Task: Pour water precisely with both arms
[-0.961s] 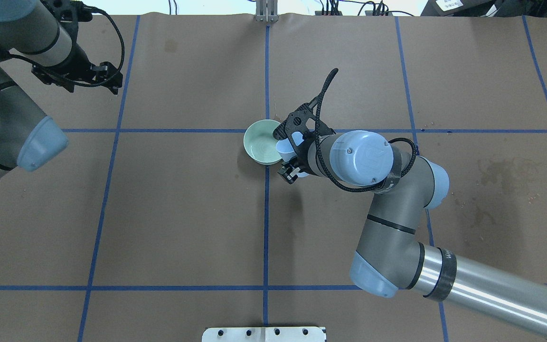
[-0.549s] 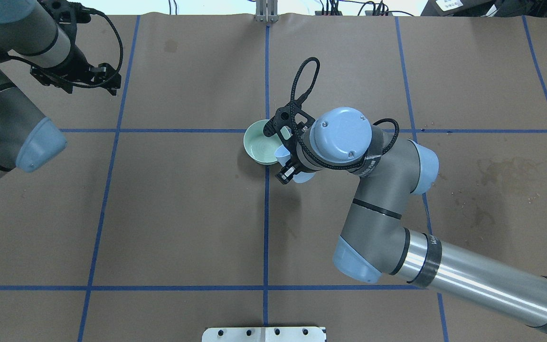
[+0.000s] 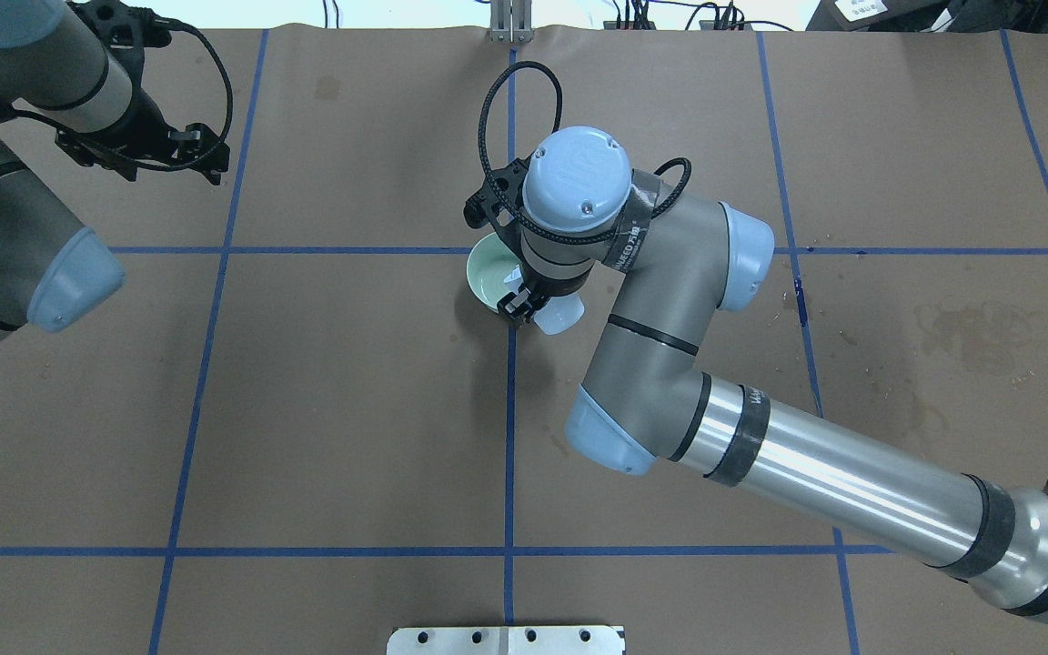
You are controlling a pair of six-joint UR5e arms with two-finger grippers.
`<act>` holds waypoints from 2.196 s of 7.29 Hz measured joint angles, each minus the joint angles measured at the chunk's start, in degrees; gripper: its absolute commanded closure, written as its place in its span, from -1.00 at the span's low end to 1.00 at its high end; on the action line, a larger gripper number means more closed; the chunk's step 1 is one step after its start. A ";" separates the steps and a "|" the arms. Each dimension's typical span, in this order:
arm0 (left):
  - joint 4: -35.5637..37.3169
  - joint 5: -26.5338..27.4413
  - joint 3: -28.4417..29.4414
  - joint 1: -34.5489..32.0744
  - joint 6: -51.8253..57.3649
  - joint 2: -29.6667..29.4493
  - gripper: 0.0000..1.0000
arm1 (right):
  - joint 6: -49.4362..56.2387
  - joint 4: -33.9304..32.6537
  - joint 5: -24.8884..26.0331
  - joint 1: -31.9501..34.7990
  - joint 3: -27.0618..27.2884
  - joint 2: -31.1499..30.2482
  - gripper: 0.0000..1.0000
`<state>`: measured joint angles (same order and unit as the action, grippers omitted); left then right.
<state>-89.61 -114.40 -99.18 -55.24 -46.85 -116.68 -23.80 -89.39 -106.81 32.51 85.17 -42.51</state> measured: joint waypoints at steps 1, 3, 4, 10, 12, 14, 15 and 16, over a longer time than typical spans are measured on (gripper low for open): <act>-0.18 -0.01 0.02 0.01 0.00 0.20 -1.00 | 0.78 -1.45 -1.16 0.29 -2.30 1.81 1.00; -0.29 0.03 0.02 -0.03 0.00 0.44 -1.00 | 2.47 -5.19 -2.67 0.53 -4.22 3.54 1.00; -0.29 0.04 -0.01 -0.03 0.00 0.54 -1.00 | 2.99 -6.33 -3.64 0.61 -4.40 3.77 1.00; -0.32 0.03 -0.05 0.12 -0.89 0.81 -1.00 | 2.15 -6.53 -4.46 1.38 -2.49 3.74 1.00; -0.32 0.05 -0.04 0.19 -1.06 0.83 -1.00 | -2.67 5.68 -2.73 1.98 0.69 -1.15 1.00; -0.30 0.05 -0.03 0.25 -1.65 0.83 -1.00 | -9.61 21.89 3.29 2.26 4.31 -8.18 1.00; -0.32 0.05 -0.06 0.28 -2.48 0.77 -1.00 | -13.09 27.38 8.42 2.17 6.30 -11.21 1.00; -0.35 0.05 -0.20 0.33 -3.57 0.71 -1.00 | -18.36 30.20 15.17 1.94 9.95 -15.21 1.00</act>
<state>-89.97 -114.35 -99.38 -54.91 -50.41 -115.97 -42.16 -59.19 -91.64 34.44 95.11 -57.72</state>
